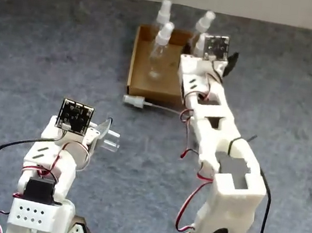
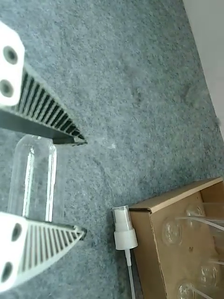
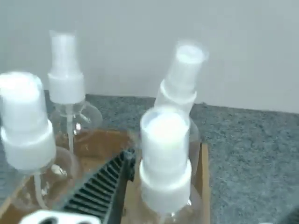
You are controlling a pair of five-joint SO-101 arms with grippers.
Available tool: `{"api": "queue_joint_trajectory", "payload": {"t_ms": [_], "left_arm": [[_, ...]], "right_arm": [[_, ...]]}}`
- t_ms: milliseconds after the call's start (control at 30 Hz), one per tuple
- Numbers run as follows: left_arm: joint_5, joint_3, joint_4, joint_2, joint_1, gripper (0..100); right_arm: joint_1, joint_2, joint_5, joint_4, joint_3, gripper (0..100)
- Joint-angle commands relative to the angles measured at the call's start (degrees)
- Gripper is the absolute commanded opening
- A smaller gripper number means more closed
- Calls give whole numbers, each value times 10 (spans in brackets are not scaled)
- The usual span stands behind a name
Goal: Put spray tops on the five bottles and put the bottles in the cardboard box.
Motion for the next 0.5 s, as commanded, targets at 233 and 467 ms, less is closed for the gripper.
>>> {"api": "queue_joint_trajectory", "payload": {"t_ms": [233, 467], "left_arm": [[-4, -3, -4, -7, 8, 213], [-4, -2, -4, -7, 7, 213]], "right_arm": [[7, -197, -4, 104, -22, 465], [7, -287, -4, 261, -53, 465]]}}
